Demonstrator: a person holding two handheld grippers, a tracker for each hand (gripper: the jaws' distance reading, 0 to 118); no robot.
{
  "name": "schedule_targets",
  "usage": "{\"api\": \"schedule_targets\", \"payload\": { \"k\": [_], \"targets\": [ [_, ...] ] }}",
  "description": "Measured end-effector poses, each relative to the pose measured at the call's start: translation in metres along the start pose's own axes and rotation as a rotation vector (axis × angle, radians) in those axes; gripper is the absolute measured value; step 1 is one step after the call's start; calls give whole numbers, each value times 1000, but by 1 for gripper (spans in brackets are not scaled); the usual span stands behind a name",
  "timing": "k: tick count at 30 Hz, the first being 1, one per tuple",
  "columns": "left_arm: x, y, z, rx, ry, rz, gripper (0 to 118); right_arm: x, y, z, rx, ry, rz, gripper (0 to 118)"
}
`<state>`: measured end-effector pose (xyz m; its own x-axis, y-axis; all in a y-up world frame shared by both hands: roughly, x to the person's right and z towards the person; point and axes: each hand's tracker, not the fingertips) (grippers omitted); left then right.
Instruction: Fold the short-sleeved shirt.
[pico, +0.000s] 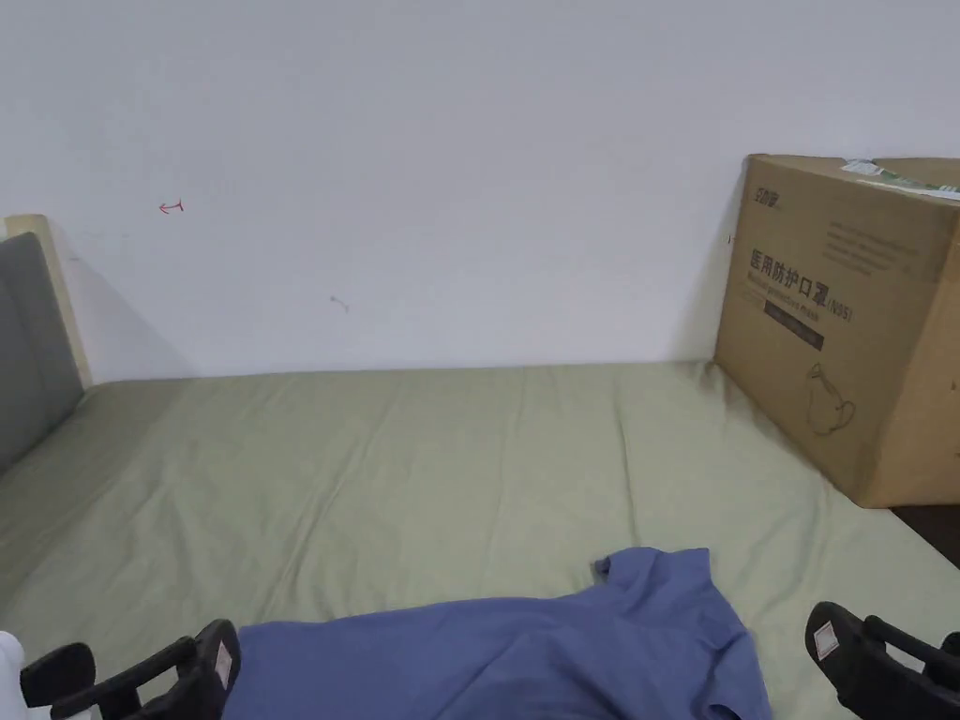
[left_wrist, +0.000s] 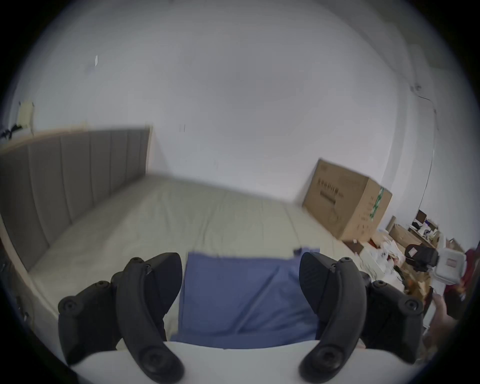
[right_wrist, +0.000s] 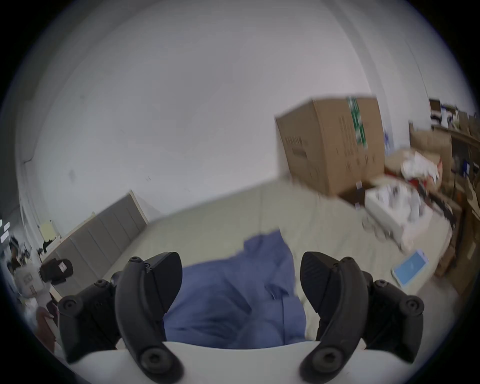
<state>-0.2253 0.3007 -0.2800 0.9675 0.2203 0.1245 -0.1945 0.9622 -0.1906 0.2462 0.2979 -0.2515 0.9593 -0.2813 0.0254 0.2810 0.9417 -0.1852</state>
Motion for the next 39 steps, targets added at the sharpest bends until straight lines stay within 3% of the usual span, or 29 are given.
{"api": "schedule_targets", "payload": {
  "k": [1, 2, 3, 4, 5, 7, 9, 13, 16, 23, 24, 25, 28, 29, 33, 36, 39],
  "targets": [
    [6, -3, 6, 36, -5, 4, 95, -9, -4, 5, 30, 16, 44, 96],
    [12, -5, 10, 60, -9, 6, 80, -16, -6, 8, 54, 39, 70, 86],
    [17, -6, 10, 65, -16, 4, 52, -23, -8, 11, 62, 48, 95, 60],
    [20, -9, 3, 24, -3, -15, 14, -28, -10, 11, 54, 19, 126, 20],
    [21, -11, 2, 2, -4, -42, 0, -31, -12, 9, 47, -23, 152, 0],
    [20, -13, -4, -57, -121, -42, 0, -28, -11, 5, 2, 71, 141, 0],
    [22, -10, -10, -74, -57, -103, 0, -31, -11, 0, -8, 39, 167, 0],
    [5, 25, -44, -62, -91, -83, 0, -26, -7, -9, -31, 55, 177, 0],
    [-31, 48, -120, -280, -145, 52, 0, -21, -6, -26, -70, 55, 166, 0],
    [-122, -27, -324, -820, 86, 64, 0, -8, -22, -81, -206, 38, 124, 0],
    [-133, -44, -347, -867, 123, 36, 9, -7, -25, -89, -229, 37, 112, 0],
    [-140, -54, -362, -889, 172, 20, 36, -2, -29, -95, -254, 39, 98, 0],
    [-156, -82, -394, -932, 151, 100, 78, 2, -37, -117, -299, 31, 103, 0],
    [-158, -88, -400, -924, 145, 106, 113, 2, -40, -120, -312, 29, 105, 0],
    [-156, -120, -419, -992, 90, 87, 112, 3, -52, -139, -369, 40, 103, 0],
    [-148, -141, -423, -1017, 116, -52, 113, 2, -60, -148, -407, 48, 84, 0],
    [-142, -147, -427, -1029, 135, -35, 118, 5, -68, -147, -424, 67, 58, 0]
  ]
}}
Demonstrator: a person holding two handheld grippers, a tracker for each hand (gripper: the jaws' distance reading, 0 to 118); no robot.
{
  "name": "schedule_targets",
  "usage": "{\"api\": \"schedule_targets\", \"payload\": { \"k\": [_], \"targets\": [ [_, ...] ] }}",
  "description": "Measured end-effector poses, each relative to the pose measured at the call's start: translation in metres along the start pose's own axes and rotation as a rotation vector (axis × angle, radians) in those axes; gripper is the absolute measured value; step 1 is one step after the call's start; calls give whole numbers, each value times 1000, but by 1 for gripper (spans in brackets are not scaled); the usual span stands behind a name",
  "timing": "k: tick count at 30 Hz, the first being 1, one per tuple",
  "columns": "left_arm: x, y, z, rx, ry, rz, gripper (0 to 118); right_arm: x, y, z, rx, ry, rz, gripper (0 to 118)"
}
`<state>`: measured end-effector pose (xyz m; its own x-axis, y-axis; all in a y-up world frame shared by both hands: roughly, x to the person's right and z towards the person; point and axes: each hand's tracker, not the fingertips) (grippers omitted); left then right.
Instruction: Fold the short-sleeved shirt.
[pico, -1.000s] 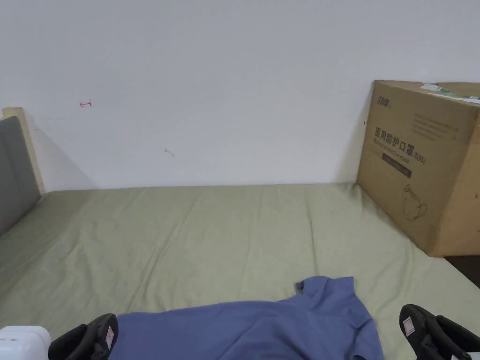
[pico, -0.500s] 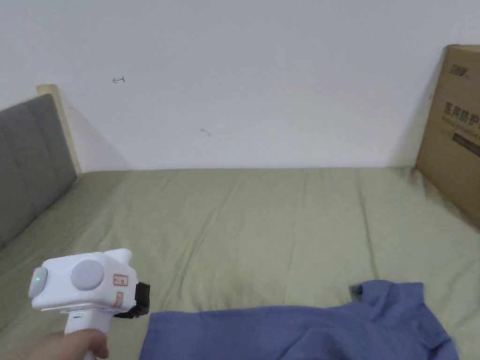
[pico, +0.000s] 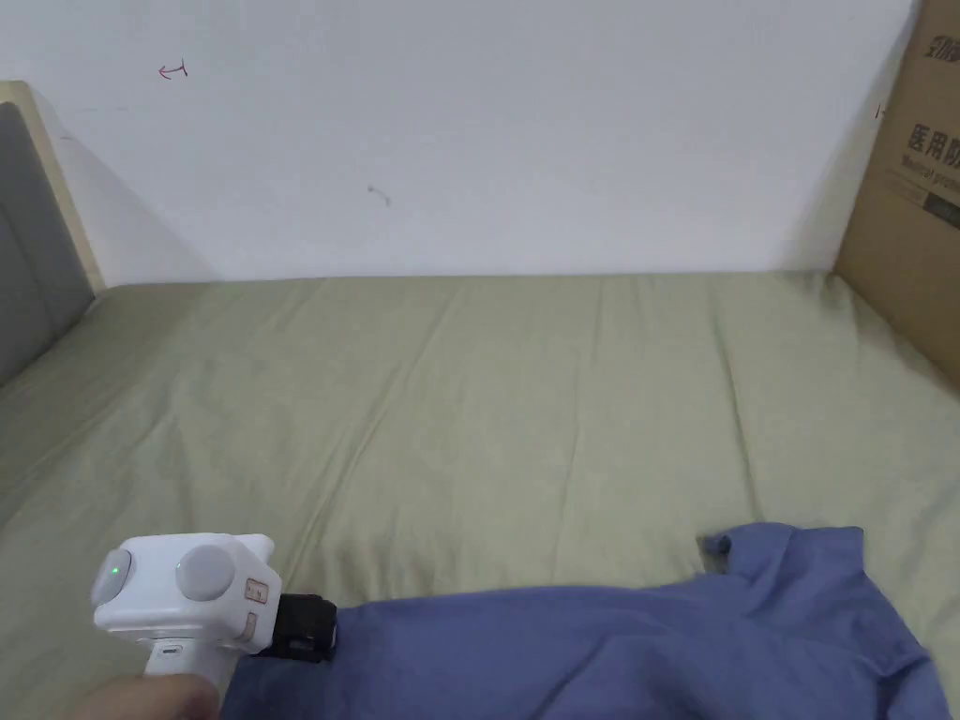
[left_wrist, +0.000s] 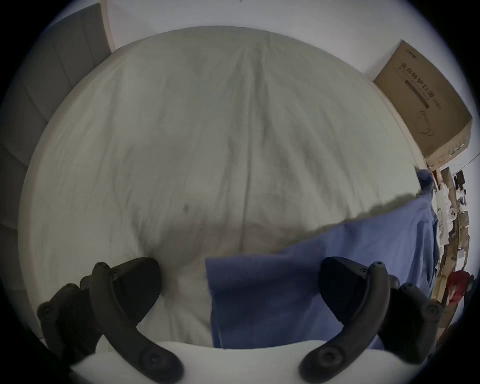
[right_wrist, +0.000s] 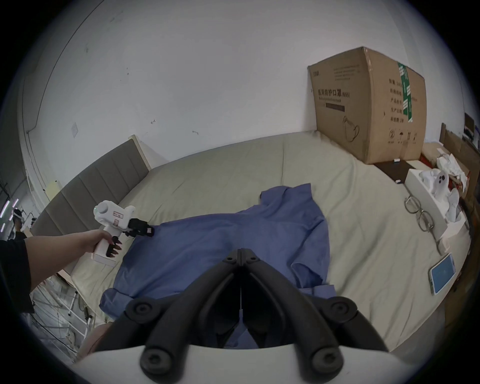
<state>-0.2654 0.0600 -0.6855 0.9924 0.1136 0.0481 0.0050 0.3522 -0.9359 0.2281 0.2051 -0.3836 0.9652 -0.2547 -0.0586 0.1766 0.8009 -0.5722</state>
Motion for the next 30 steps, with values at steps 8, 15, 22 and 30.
{"api": "schedule_targets", "payload": {
  "k": [8, 15, 22, 30],
  "targets": [
    [3, -4, 21, 22, 47, 21, 102, 3, -11, 9, -45, 6, -24, 0],
    [4, -19, 69, 111, -24, 9, 1, 23, 11, 12, -11, 15, -50, 0],
    [7, -9, 114, 185, -79, -17, 1, 79, 142, -76, -85, 23, -128, 0],
    [19, -18, 128, 169, -108, -77, 1, 140, 150, -263, -614, -204, -131, 117]
  ]
}}
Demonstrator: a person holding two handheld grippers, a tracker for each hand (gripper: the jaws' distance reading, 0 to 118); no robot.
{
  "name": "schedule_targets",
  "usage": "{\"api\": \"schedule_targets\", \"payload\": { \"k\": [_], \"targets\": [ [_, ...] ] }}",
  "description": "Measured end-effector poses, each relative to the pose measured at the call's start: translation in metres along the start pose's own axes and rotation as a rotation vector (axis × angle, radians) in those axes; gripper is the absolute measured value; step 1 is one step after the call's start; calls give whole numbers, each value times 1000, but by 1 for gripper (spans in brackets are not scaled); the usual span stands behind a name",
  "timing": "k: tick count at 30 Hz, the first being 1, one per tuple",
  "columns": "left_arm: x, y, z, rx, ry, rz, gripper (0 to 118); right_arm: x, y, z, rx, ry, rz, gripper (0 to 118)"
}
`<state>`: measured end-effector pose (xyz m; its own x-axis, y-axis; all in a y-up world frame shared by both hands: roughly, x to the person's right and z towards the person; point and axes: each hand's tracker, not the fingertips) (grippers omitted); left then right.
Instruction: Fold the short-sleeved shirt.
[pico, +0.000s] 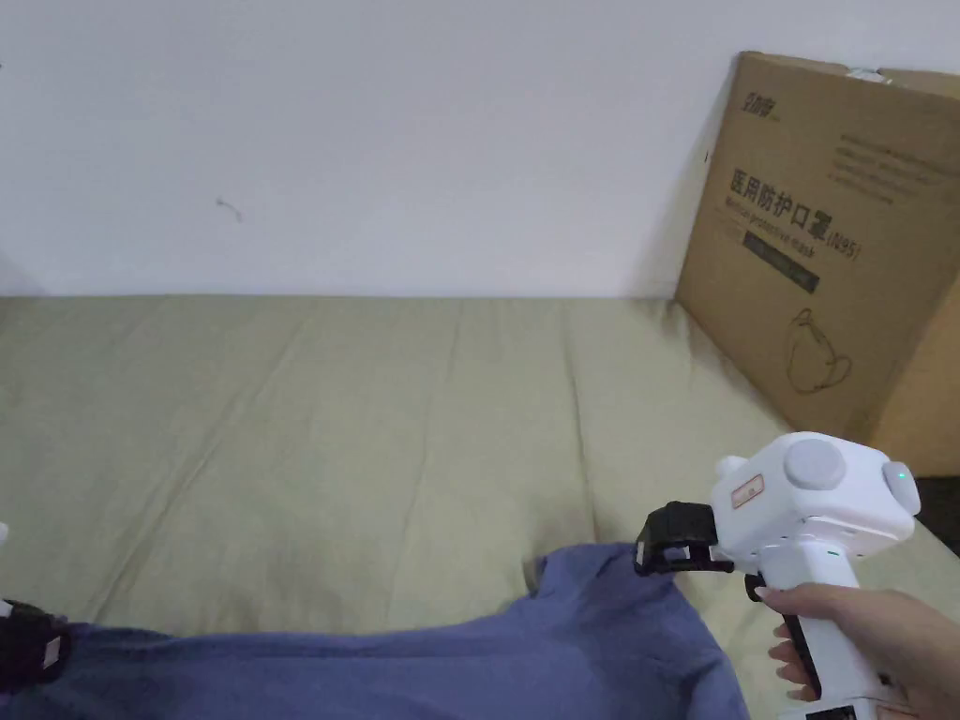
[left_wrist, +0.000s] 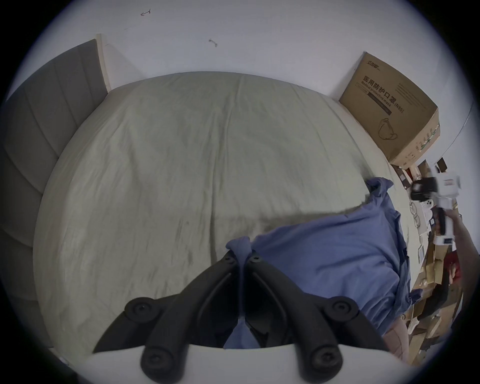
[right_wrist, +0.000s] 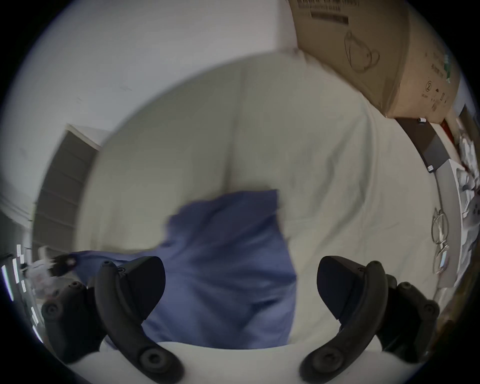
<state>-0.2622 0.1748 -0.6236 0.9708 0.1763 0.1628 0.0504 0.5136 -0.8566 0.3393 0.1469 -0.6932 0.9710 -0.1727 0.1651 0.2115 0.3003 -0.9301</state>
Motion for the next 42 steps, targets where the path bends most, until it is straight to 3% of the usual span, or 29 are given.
{"api": "schedule_targets", "payload": {
  "k": [1, 5, 7, 8, 10, 11, 13, 14, 15, 17, 20, 25, 34, 42],
  "targets": [
    [0, -1, -1, -7, -6, 2, 1, 0, 8, -17, -37, -51, 9, 116],
    [2, -3, -11, -35, 3, -18, 1, 2, 4, -69, -100, -68, 34, 115],
    [2, -4, -19, -55, 30, -42, 1, 4, 1, -71, -74, -39, -7, 108],
    [1, -4, -22, -61, 33, -46, 1, -1, -4, -67, -60, -72, 1, 103],
    [0, -6, -26, -74, 37, -44, 1, -12, -9, -61, -28, -123, 104, 87],
    [0, -7, -29, -77, 40, -40, 1, -16, -11, -56, -15, -128, 149, 66],
    [-2, -8, -30, -79, 52, -24, 1, -24, -14, -44, 18, -70, 183, 0],
    [-2, -9, -29, -79, 48, -9, 1, -24, -14, -42, 13, 1, 170, 0],
    [-3, -11, -29, -77, 45, 5, 1, -28, -15, -33, 32, -7, 150, 0],
    [-2, -14, -21, -67, 49, 12, 1, -31, -31, -8, 104, 82, 148, 0],
    [-1, -17, 2, -10, 53, 20, 1, -36, -46, 36, 250, 26, 199, 0],
    [7, -12, 63, 103, 29, 32, 1, -25, -61, 124, 367, 65, 116, 0],
    [35, 27, 187, 317, 9, -8, 1, -43, -71, 264, 558, 70, 118, 0],
    [43, 89, 228, 437, 33, -8, 1, -70, -8, 328, 673, 48, 115, 0]
  ]
}}
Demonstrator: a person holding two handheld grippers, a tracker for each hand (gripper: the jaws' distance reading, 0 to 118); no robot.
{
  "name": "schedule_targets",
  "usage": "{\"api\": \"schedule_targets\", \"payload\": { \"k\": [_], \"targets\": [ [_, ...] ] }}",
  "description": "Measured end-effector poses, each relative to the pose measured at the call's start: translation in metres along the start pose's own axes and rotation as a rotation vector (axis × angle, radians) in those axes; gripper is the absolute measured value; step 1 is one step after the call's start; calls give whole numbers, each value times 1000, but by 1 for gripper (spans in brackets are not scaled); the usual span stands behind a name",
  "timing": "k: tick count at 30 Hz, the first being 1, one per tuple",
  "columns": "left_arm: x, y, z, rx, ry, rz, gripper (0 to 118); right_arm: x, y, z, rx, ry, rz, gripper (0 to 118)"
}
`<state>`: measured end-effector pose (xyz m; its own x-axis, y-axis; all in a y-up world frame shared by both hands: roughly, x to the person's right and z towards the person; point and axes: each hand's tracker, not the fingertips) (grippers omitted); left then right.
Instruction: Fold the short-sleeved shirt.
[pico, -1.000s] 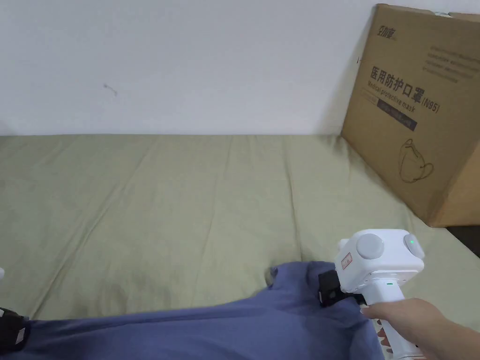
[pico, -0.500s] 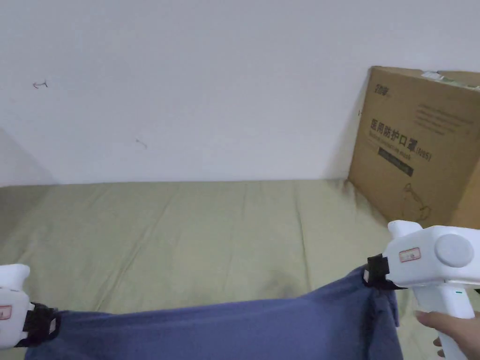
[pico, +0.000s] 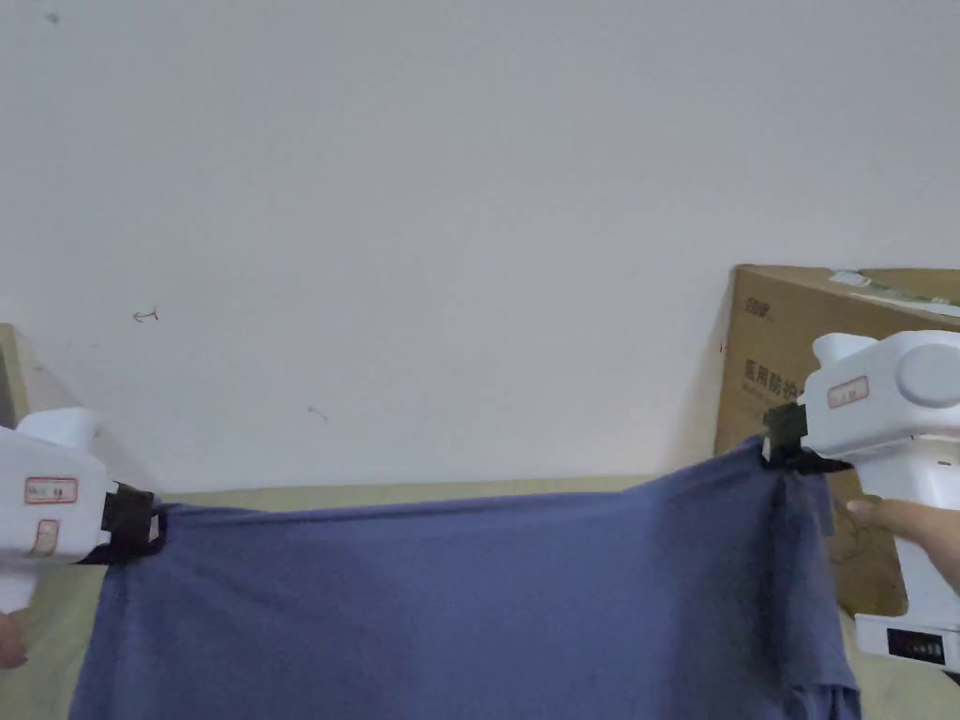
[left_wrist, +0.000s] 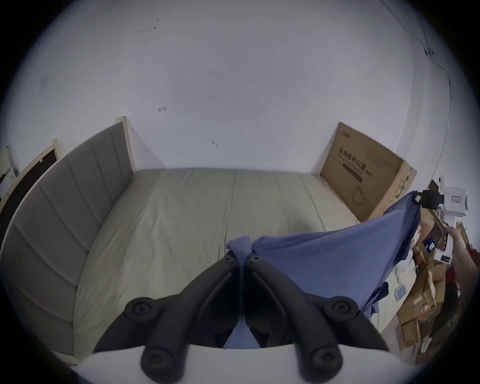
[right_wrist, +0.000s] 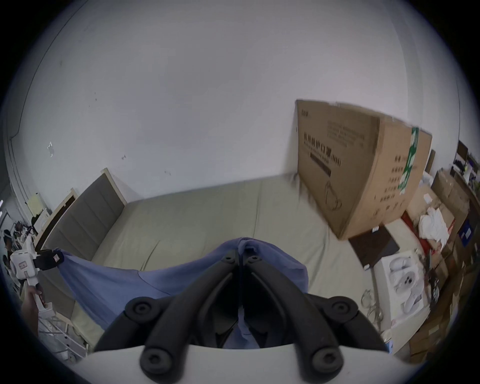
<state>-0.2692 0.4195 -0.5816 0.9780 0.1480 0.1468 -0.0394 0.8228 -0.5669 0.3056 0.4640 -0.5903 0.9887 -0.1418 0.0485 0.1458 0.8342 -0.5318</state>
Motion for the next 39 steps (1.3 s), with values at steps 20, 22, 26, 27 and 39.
{"api": "schedule_targets", "payload": {
  "k": [20, 22, 26, 27, 39],
  "targets": [
    [-2, 163, -116, 249, 120, -13, 1, -63, 161, -102, 252, -154, 174, 0],
    [-3, 149, -140, 207, 142, 3, 1, -63, 146, -118, 251, -161, 177, 0],
    [-9, 90, -188, 82, 107, 103, 1, -50, 71, -166, 155, -171, 102, 0],
    [-12, 68, -199, 46, 83, 134, 1, -44, 43, -179, 110, -174, 77, 0],
    [-36, -243, -156, -271, 14, 148, 1, 45, -308, -142, -381, -82, 24, 0]
  ]
}}
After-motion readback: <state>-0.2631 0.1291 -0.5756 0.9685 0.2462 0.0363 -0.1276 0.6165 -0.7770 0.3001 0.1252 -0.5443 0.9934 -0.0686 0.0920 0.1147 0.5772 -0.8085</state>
